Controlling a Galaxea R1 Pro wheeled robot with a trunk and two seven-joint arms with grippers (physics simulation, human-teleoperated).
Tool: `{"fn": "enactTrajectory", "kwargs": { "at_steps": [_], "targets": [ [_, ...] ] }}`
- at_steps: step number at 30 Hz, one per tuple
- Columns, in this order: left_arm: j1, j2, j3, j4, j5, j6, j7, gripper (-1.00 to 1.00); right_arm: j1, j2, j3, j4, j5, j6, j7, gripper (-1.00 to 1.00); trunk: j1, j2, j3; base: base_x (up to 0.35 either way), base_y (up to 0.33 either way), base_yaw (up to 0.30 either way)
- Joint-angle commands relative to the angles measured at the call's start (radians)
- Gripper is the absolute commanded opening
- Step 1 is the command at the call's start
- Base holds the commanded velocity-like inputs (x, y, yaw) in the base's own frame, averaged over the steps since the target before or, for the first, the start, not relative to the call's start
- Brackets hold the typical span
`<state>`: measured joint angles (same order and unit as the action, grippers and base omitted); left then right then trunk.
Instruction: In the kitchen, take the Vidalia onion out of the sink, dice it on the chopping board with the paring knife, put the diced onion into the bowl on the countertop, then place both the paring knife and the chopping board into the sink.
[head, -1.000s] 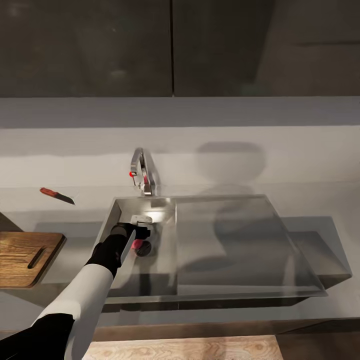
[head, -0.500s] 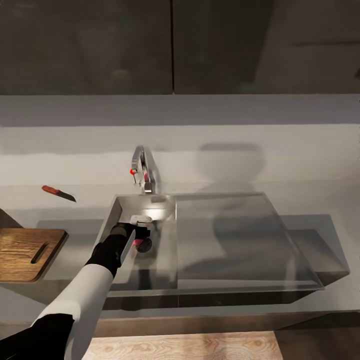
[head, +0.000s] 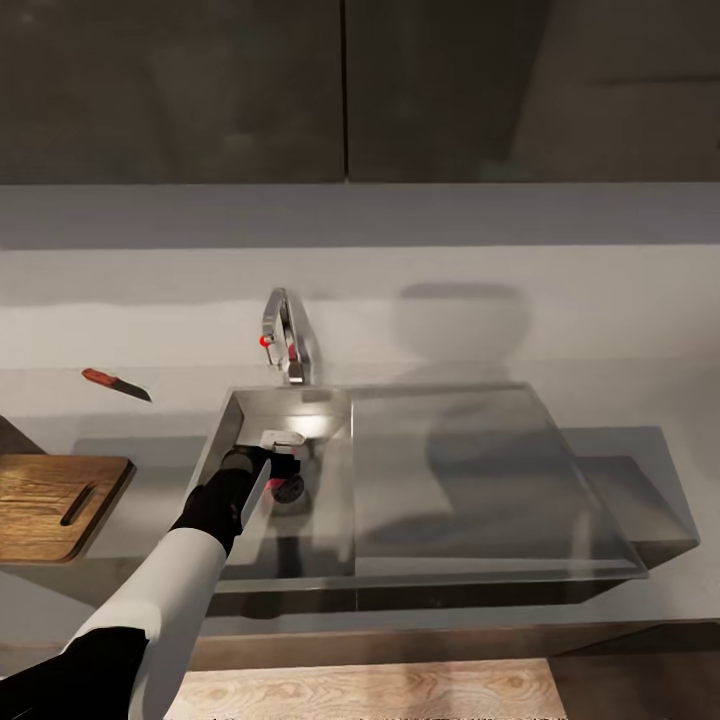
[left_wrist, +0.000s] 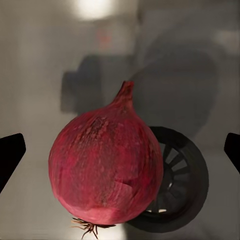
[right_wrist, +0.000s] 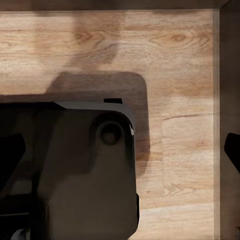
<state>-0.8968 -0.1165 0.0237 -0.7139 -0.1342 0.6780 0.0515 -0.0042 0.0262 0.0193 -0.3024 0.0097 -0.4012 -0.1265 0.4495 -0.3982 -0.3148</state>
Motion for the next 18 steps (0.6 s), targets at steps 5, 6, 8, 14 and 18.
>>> {"fn": "enactTrajectory", "kwargs": {
  "at_steps": [5,6,8,14,18],
  "targets": [
    [-0.001,-0.001,0.002,-0.001,-0.008,0.005,-0.002,1.0,-0.001,0.0,0.002,0.0,0.001,-0.002,-0.005,1.0,0.0,-0.002,-0.007,0.0,0.0,0.0],
    [-0.001,-0.001,0.002,-0.001,-0.008,0.005,-0.002,1.0,-0.001,0.0,0.002,0.0,0.001,-0.002,-0.005,1.0,0.0,-0.002,-0.008,0.0,0.0,0.0],
    [-0.001,-0.001,0.002,-0.001,-0.008,0.005,-0.002,1.0,-0.001,0.0,0.002,0.0,0.001,-0.002,-0.005,1.0,0.0,-0.002,-0.011,0.0,0.0,0.0],
    [-0.001,-0.001,0.002,-0.001,-0.008,0.005,-0.002,1.0,0.0,0.0,0.002,0.0,0.001,-0.002,-0.005,1.0,0.0,-0.002,-0.017,0.0,0.0,0.0],
    [-0.001,-0.001,0.002,-0.001,-0.008,0.005,-0.002,1.0,0.0,0.0,0.002,0.0,0.001,-0.002,-0.005,1.0,0.0,-0.002,-0.022,0.0,0.0,0.0]
  ]
}}
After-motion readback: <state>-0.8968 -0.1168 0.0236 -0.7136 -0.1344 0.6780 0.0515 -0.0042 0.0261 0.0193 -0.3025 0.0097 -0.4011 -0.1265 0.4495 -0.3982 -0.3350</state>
